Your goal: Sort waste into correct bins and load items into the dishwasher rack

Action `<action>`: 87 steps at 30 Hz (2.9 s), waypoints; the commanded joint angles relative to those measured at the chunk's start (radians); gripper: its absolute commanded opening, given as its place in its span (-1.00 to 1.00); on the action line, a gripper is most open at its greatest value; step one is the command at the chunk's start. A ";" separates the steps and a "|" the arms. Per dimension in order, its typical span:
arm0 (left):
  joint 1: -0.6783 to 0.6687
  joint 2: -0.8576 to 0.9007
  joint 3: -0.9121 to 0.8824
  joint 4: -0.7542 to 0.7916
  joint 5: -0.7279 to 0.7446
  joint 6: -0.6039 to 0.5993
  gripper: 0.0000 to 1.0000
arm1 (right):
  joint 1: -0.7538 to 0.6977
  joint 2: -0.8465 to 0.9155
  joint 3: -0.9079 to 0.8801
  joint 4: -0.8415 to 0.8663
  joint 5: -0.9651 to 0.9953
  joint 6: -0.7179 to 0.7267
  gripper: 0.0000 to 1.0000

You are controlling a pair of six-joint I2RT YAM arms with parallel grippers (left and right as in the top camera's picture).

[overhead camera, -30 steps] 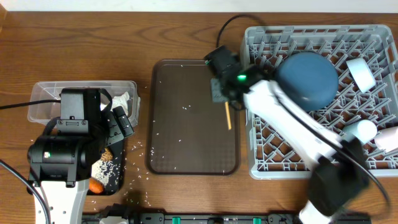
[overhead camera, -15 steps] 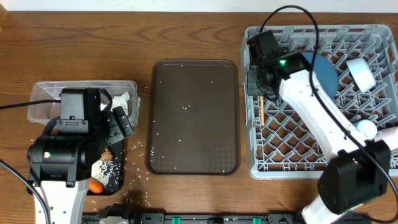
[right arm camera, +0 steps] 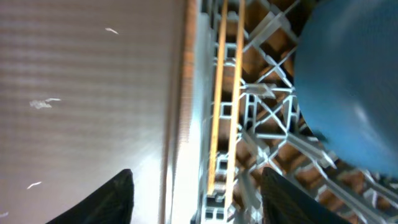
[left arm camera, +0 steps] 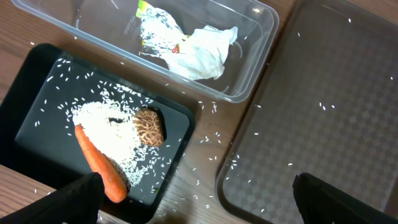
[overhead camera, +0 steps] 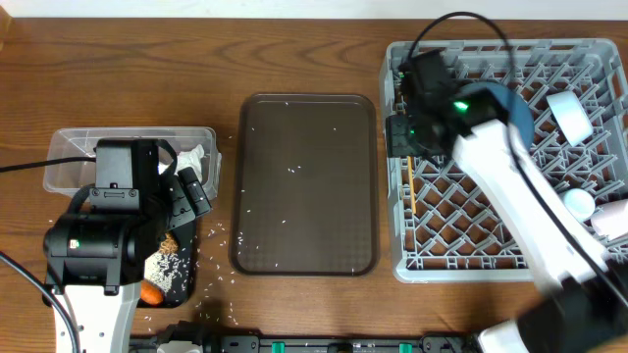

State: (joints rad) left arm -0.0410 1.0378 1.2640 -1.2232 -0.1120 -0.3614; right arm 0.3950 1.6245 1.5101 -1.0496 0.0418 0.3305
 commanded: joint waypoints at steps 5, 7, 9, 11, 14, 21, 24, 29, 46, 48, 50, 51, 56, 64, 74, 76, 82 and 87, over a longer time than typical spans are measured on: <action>0.003 0.000 0.010 0.000 -0.012 0.013 0.96 | 0.085 -0.370 0.008 -0.105 -0.072 -0.012 0.99; 0.003 0.000 0.010 0.000 -0.012 0.013 0.96 | 0.098 -0.449 0.008 -0.167 -0.072 -0.014 0.99; 0.003 0.000 0.010 0.000 -0.012 0.013 0.96 | 0.103 -0.531 0.008 -0.209 -0.064 -0.052 0.99; 0.003 0.000 0.010 0.000 -0.012 0.013 0.96 | 0.102 -0.607 0.008 -0.227 -0.029 -0.070 0.98; 0.003 0.000 0.010 0.000 -0.012 0.013 0.96 | 0.102 -0.719 0.008 -0.229 0.067 -0.071 0.99; 0.003 0.000 0.010 0.000 -0.012 0.013 0.96 | 0.102 -0.928 -0.011 -0.300 0.180 -0.089 0.98; 0.003 0.000 0.010 0.000 -0.012 0.013 0.96 | 0.097 -1.011 -0.081 -0.257 0.180 -0.179 0.98; 0.003 0.000 0.010 0.000 -0.012 0.013 0.96 | -0.026 -1.170 -0.338 -0.045 0.178 -0.269 0.99; 0.003 0.000 0.010 0.000 -0.012 0.013 0.96 | -0.275 -1.586 -1.167 0.536 0.054 -0.257 0.99; 0.003 0.000 0.010 0.000 -0.012 0.013 0.96 | -0.280 -1.622 -1.244 0.599 0.055 -0.230 0.98; 0.003 0.000 0.010 0.000 -0.012 0.013 0.96 | -0.280 -1.617 -1.301 0.661 0.054 -0.230 0.98; 0.003 0.000 0.010 0.000 -0.012 0.013 0.96 | -0.280 -1.619 -1.326 0.686 0.054 -0.230 0.98; 0.003 0.000 0.010 0.000 -0.012 0.013 0.96 | -0.280 -1.619 -1.455 0.867 0.054 -0.230 0.98; 0.003 0.000 0.010 0.000 -0.012 0.013 0.96 | -0.280 -1.619 -1.505 0.987 0.055 -0.231 0.99; 0.003 0.000 0.010 0.000 -0.012 0.013 0.96 | -0.280 -1.619 -1.505 0.986 0.055 -0.231 0.99; 0.003 0.000 0.010 0.000 -0.012 0.013 0.96 | -0.280 -1.619 -1.505 0.986 0.055 -0.231 0.99; 0.003 0.000 0.010 0.000 -0.012 0.013 0.96 | -0.280 -1.619 -1.505 0.986 0.055 -0.231 0.98; 0.002 -0.048 0.005 0.000 -0.012 0.013 0.96 | -0.280 -1.619 -1.505 0.986 0.055 -0.231 0.99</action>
State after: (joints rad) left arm -0.0410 1.0313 1.2640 -1.2224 -0.1120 -0.3614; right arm 0.1219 0.0124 0.0105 -0.0647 0.1028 0.0914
